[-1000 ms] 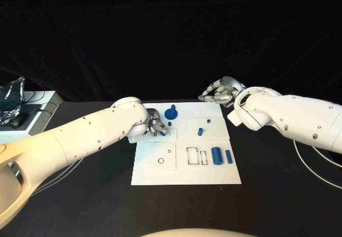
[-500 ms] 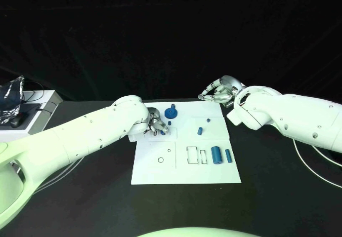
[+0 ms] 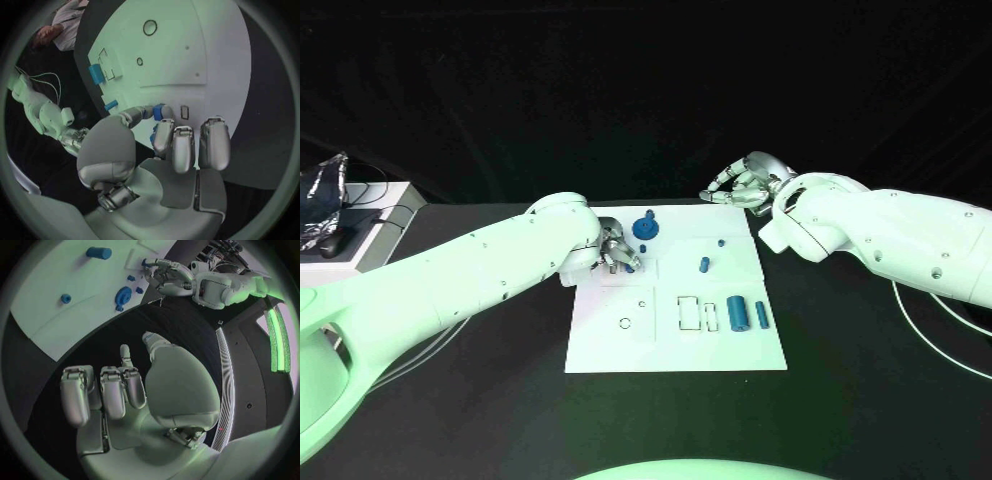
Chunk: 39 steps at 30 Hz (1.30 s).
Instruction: Assemble the parts on the task board
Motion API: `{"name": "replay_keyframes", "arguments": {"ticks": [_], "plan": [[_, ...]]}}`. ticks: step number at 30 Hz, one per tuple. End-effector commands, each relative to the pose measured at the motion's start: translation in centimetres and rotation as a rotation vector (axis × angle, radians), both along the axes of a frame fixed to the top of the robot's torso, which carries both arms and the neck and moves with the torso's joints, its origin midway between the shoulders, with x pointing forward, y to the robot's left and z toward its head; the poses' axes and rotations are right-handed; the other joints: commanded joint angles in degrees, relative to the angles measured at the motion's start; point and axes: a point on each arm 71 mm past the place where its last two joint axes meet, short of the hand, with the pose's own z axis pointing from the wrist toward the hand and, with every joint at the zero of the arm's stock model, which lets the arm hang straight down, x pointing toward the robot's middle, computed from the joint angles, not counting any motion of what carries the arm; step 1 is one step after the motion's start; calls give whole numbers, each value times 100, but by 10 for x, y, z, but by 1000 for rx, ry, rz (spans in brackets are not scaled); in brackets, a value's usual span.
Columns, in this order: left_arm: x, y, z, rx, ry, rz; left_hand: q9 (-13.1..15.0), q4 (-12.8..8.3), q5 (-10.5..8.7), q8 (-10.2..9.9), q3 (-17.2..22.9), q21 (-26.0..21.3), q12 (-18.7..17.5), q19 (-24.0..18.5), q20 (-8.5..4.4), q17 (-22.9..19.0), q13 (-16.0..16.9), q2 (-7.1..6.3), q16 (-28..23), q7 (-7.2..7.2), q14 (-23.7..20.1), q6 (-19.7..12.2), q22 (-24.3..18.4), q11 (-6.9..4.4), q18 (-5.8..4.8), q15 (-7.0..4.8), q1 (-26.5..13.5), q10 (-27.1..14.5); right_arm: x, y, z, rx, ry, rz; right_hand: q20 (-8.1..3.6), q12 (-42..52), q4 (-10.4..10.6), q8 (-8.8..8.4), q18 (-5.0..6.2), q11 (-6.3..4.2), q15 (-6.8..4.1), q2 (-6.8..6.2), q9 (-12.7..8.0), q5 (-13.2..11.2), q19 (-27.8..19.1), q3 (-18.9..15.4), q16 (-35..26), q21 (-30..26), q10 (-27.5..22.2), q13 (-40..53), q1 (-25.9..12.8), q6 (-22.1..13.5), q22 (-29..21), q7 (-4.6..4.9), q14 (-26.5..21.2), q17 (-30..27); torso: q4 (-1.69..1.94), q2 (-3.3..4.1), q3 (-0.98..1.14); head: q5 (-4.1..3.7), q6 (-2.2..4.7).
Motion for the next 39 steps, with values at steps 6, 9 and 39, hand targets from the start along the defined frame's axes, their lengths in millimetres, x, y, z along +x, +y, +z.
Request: {"name": "replay_keyframes", "arguments": {"ticks": [6, 9, 39], "plan": [[-9, -3, -15, 31, 80, -34, 11, 129, -73, -59, -315, -12, 34, 20, -44, 1509, 10, -40, 19, -310, 585, 368, 103, -19, -32, -46, -32, 16, -1, 1, 0, -8, -2, 16, -43, -24, -17, 47, 13, -34, -22, 21, 12, 24, 409, -20, -40, -31, 338, 1279, -46, -47, 1254, 13, 543, 1249, 1, 2, 2, 0, -8], [-8, -3, -16, 31, 80, -32, 25, 213, -110, -85, -488, -15, 28, 24, -46, 1509, 3, -49, 19, -310, 585, 383, 107, -19, -33, -46, -34, 10, -1, 1, 0, -8, -2, 16, -43, -24, -17, 47, 13, -34, -22, 21, 12, 24, 409, -20, -40, -31, 338, 1279, -46, -47, 1254, 13, 543, 1249, -2, 1, 3, -2, -14], [-8, 2, -15, 33, 64, -20, 133, 821, -956, -240, -1463, -38, 6, 29, -42, 1509, -17, -189, 19, -287, 585, 432, 111, 3, -32, -31, 130, -22, 0, 0, 0, -6, -5, 14, -44, -58, -17, 51, 24, -34, -23, 16, 16, 23, 387, -23, -56, -74, 303, 1248, -49, -57, 1224, 14, 532, 1204, 2, 3, 1, -13, -28]]}}
